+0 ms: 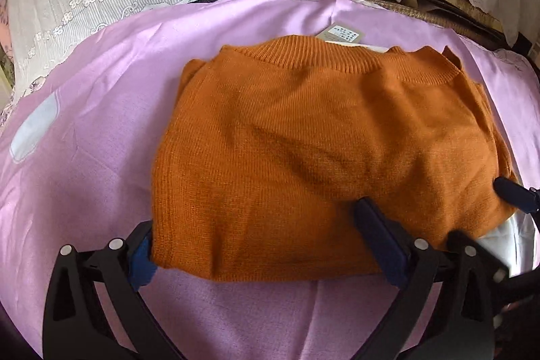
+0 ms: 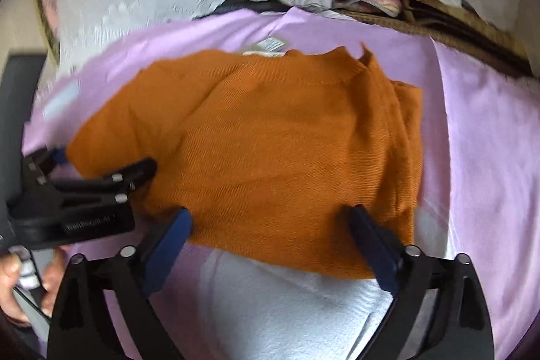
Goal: Fold small clothes
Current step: 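Smooth the folded cardigan flat with both grippers open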
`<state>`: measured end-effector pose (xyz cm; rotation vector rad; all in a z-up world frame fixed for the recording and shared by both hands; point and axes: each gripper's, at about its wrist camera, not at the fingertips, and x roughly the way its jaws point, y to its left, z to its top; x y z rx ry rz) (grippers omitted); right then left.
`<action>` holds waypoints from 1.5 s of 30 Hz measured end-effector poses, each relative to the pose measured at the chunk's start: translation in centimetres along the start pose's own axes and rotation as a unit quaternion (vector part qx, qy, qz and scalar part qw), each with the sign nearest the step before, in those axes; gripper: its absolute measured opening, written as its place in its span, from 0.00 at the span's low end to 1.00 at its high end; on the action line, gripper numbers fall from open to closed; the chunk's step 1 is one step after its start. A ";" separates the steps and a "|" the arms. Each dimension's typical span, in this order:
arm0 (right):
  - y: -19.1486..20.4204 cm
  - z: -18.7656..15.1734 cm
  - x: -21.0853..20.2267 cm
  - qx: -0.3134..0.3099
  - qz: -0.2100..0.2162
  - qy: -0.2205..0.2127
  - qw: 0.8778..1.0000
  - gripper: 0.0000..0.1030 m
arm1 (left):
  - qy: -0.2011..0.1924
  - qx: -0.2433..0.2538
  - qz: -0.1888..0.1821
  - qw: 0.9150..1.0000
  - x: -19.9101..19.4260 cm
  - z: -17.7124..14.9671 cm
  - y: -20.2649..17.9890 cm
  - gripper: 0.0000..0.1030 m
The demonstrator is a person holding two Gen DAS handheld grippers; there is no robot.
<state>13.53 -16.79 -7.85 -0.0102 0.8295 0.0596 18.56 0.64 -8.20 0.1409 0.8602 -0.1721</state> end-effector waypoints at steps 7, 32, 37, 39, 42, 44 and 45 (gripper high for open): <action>-1.1 -0.4 -0.8 0.025 0.026 -0.021 0.999 0.95 | -0.057 -0.038 0.027 0.997 -3.0 0.3 2.1 0.96; -7.4 -1.4 0.1 0.201 0.013 -0.032 0.979 0.97 | -0.029 0.010 -0.032 0.999 0.8 3.1 -2.7 0.96; -7.7 -1.3 0.5 0.206 0.027 -0.030 0.978 0.97 | -0.018 0.005 -0.045 0.999 1.8 3.2 -2.5 0.96; -7.8 -1.4 0.4 0.212 0.034 -0.034 0.976 0.97 | -0.029 0.000 -0.050 0.998 1.3 3.0 -2.2 0.96; -8.4 -1.5 0.3 0.224 0.049 -0.041 0.973 0.97 | -0.050 -0.022 -0.064 0.996 0.3 2.4 -1.2 0.96; -8.6 -1.6 0.2 0.230 0.058 -0.045 0.970 0.97 | -0.060 -0.041 -0.079 0.994 -0.4 1.9 -0.5 0.96; -8.9 -1.6 0.1 0.235 0.064 -0.048 0.969 0.97 | -0.061 -0.046 -0.085 0.993 -0.6 1.8 -0.3 0.96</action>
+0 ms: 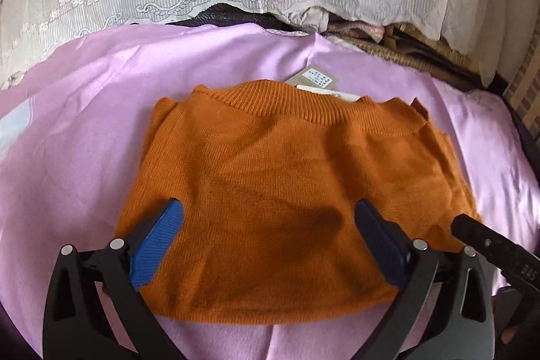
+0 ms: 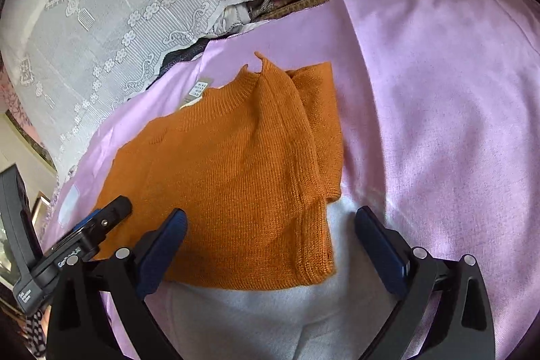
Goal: Fold small clothes
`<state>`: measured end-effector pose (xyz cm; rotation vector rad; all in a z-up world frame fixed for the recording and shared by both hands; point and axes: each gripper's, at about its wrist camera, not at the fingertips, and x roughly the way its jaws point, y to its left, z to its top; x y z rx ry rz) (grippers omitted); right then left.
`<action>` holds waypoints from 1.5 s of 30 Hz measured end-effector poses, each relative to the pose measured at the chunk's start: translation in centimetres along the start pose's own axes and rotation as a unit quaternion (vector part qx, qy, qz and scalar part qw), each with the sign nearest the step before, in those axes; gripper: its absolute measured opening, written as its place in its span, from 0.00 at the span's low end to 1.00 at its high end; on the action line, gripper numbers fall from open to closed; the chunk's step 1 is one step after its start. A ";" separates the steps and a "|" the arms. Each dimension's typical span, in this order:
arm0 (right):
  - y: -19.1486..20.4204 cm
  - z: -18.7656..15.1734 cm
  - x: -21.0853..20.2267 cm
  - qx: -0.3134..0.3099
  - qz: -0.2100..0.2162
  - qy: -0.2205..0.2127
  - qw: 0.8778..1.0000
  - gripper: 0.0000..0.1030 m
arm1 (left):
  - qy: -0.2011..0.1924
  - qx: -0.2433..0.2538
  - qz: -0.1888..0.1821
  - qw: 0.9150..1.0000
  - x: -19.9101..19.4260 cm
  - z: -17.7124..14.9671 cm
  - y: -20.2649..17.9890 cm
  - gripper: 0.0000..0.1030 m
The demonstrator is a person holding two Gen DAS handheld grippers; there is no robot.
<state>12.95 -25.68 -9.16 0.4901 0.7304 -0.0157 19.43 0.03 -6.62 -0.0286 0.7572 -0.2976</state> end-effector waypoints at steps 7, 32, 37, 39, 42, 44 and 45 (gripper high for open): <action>-2.5 -0.2 -1.4 0.055 0.083 -0.029 0.995 0.97 | 0.010 0.017 0.017 1.000 -0.9 -1.5 -0.7 0.96; -1.5 -3.3 -3.4 0.116 0.093 0.024 0.989 0.81 | 0.052 -0.046 0.005 0.998 -3.3 -5.4 1.3 0.96; -1.8 -1.9 -1.5 0.154 0.085 0.015 0.984 0.71 | 0.054 -0.042 0.009 0.998 -3.2 -5.3 1.2 0.96; -1.7 -1.4 -0.9 0.162 0.081 0.008 0.983 0.71 | 0.053 -0.042 0.010 0.998 -3.2 -5.2 1.2 0.96; -1.2 -0.9 -0.2 0.160 0.074 -0.013 0.984 0.70 | 0.042 -0.052 0.009 0.998 -3.5 -4.8 1.4 0.96; -1.2 -0.5 0.2 0.155 0.075 -0.028 0.985 0.68 | 0.026 -0.074 0.023 0.997 -3.9 -3.8 1.9 0.96; -1.3 -0.3 0.4 0.149 0.074 -0.035 0.986 0.64 | 0.021 -0.081 0.027 0.996 -4.0 -3.4 1.9 0.96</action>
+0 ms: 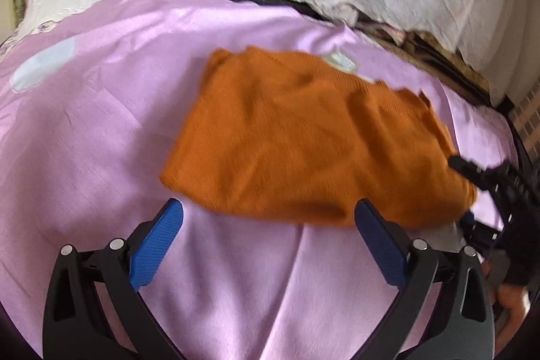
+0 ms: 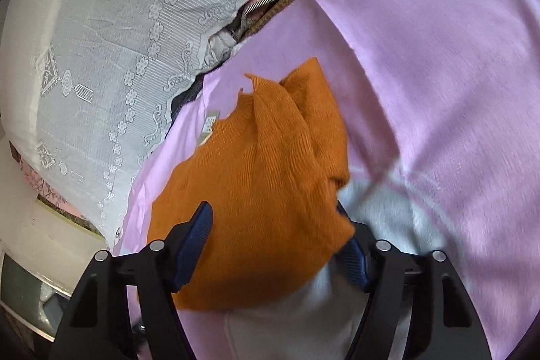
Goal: Fold small clothes
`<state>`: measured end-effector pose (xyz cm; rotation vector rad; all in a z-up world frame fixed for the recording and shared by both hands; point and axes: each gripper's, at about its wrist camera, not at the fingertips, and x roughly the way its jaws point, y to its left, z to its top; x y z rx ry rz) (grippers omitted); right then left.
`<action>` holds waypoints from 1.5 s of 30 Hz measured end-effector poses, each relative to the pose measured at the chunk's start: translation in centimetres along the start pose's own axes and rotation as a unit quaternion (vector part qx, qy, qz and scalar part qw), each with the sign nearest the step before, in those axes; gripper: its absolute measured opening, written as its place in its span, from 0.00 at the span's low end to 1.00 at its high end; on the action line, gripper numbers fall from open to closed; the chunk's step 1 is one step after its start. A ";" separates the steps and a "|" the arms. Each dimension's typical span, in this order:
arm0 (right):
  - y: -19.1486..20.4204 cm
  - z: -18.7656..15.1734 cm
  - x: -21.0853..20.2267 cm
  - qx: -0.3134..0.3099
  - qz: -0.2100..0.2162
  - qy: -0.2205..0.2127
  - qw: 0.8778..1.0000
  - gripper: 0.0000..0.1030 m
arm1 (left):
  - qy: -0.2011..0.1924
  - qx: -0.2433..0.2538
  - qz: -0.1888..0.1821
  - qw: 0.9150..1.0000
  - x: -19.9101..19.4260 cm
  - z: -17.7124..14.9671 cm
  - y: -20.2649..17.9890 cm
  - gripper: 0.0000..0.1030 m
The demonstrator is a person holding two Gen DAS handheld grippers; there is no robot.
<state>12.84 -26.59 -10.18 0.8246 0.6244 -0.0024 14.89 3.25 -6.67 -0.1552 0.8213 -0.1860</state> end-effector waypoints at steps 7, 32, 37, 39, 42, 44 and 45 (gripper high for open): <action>-1.8 2.1 1.2 0.028 0.024 -0.001 0.999 0.40 | -0.012 -0.002 0.030 0.999 2.0 4.1 -3.4 0.96; -1.6 2.2 2.7 -0.003 0.024 0.019 1.000 0.37 | -0.019 0.024 0.065 0.997 4.1 3.0 -4.2 0.96; -2.0 2.3 2.8 0.010 0.035 0.024 0.999 0.34 | -0.041 0.003 0.041 0.998 2.1 2.7 -2.7 0.96; -2.1 2.4 2.8 0.014 0.037 0.025 0.999 0.34 | -0.050 0.002 0.053 0.997 1.6 2.7 -2.1 0.96; -2.2 2.4 2.8 0.019 0.040 0.025 0.999 0.33 | -0.056 -0.019 0.071 0.996 1.1 2.8 -0.6 0.96; -2.5 2.4 2.7 0.027 0.046 0.023 0.998 0.30 | -0.054 -0.037 0.070 0.995 1.0 2.6 0.4 0.96; -2.7 2.4 2.6 0.033 0.050 0.023 0.998 0.28 | -0.052 -0.043 0.069 0.995 0.9 2.5 0.7 0.96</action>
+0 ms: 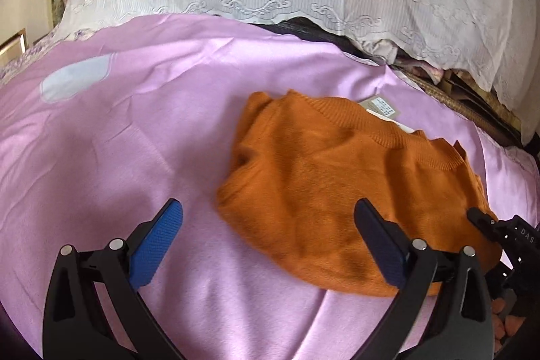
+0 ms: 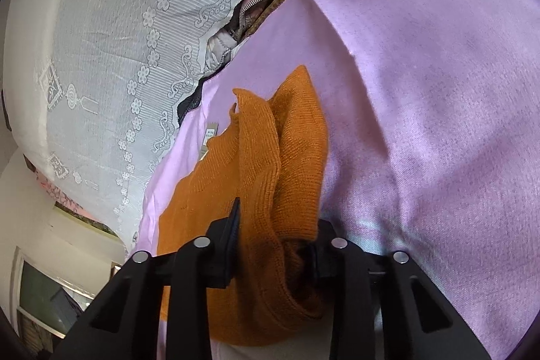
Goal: Fold small clothes
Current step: 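Lift and fold the held side over the cardigan with the right gripper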
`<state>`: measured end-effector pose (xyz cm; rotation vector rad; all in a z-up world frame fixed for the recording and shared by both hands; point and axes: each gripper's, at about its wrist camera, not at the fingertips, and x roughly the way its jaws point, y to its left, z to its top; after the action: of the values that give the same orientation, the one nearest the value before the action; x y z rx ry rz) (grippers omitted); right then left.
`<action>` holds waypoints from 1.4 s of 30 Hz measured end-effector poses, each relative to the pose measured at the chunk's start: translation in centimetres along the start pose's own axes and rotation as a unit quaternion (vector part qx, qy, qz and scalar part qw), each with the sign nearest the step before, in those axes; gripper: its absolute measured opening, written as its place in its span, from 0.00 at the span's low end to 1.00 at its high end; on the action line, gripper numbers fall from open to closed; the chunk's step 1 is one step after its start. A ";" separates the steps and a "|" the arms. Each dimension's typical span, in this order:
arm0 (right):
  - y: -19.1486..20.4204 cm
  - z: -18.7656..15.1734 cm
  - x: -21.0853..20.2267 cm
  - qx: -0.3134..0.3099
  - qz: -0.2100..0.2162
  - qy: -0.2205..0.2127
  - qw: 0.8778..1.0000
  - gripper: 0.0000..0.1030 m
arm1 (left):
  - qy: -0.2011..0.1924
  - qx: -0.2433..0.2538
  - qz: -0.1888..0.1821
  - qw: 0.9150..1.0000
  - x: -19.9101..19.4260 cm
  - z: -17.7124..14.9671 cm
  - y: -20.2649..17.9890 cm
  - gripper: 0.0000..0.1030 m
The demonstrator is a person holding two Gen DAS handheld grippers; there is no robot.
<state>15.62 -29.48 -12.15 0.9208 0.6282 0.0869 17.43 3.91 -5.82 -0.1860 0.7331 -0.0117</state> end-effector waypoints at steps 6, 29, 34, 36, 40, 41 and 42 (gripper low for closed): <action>-0.3 -0.1 -0.2 0.011 0.008 -0.003 1.000 0.23 | 0.014 0.010 -0.012 1.000 -0.4 -1.0 1.5 0.96; 6.9 -0.4 -2.4 -0.094 -0.045 -0.046 0.994 0.18 | -0.010 -0.098 -0.072 0.993 0.1 0.6 9.3 0.96; 9.9 -0.7 -2.4 -0.109 -0.043 -0.062 0.991 0.18 | -0.021 -0.105 -0.060 0.992 0.0 0.9 9.5 0.96; 11.2 -1.1 -2.3 -0.118 -0.044 -0.072 0.989 0.18 | -0.021 -0.113 -0.063 0.991 0.0 1.0 9.8 0.96; 13.2 -1.9 -1.4 -0.118 -0.042 -0.078 0.989 0.18 | -0.022 -0.124 -0.066 0.990 0.0 1.0 10.1 0.96; 13.7 -2.0 -1.1 -0.118 -0.041 -0.079 0.989 0.18 | -0.022 -0.125 -0.066 0.990 0.0 1.0 10.1 0.96; 14.3 -2.2 -0.7 -0.121 -0.042 -0.081 0.988 0.18 | -0.022 -0.125 -0.066 0.990 0.0 1.0 10.2 0.96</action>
<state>16.55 -19.36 -1.84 0.6582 0.4926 0.0122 17.60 14.09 -6.84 -0.4730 0.6751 -0.0410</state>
